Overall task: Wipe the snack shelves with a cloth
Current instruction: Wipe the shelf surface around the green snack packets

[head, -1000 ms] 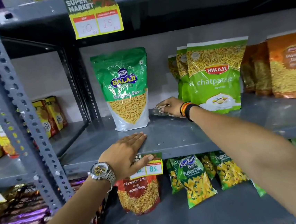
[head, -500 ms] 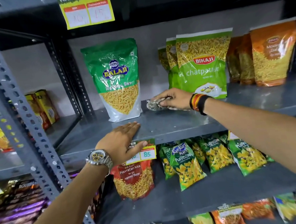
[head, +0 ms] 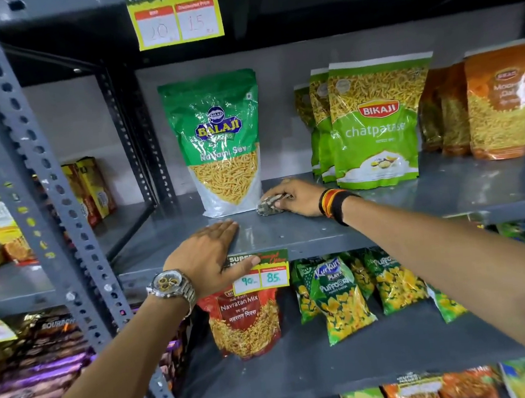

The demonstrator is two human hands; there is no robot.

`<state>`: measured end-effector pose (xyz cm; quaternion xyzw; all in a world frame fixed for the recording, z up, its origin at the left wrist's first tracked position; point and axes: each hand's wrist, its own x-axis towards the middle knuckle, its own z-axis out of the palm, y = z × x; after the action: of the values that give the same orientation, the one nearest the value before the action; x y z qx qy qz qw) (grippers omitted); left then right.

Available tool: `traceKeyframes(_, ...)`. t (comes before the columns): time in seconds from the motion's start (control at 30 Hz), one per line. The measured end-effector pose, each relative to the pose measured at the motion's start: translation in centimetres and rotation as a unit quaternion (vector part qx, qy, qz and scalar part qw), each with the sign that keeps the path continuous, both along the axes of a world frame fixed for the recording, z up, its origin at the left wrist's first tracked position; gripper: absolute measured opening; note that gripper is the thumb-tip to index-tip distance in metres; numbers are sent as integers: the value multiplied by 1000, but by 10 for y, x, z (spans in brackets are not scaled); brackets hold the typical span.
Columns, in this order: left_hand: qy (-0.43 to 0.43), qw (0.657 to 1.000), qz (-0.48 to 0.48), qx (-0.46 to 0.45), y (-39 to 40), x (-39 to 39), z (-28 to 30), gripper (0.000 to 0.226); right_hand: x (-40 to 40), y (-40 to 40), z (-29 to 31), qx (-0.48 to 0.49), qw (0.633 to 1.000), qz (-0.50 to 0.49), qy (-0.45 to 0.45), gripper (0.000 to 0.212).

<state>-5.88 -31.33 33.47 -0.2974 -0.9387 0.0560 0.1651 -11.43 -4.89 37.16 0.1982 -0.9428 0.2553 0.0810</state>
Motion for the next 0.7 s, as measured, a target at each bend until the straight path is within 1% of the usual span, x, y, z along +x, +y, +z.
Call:
traceKeyframes(0.1,-7,1000,-1,9,-1,2,1,102,32,11,8,28,997,61,-35,35)
traceKeyframes(0.17,-4,1000,-1,13,-1,3,0,101,46,25,17,9,996,65,-59,34)
traceKeyframes(0.27,-7,1000,-1,11,-1,2,0,101,38,54,20,-48,998,-16,-25,34)
traceKeyframes(0.33,-11,1000,2,9,-1,1,1,102,26,67,11,-37,996,-81,-11,35)
traceKeyframes(0.4,-12,1000,4,5,-1,1,0,103,24,65,1,-32,994,-101,-12,37)
traceKeyframes(0.53,-9,1000,0,0,-1,4,1,104,70,40,-4,-7,999,-35,-12,40)
traceKeyframes(0.63,-10,1000,1,5,-2,5,0,106,111,28,-2,11,998,58,-30,39)
traceKeyframes(0.7,-5,1000,-1,6,-3,5,0,107,108,29,7,-3,998,55,-23,38)
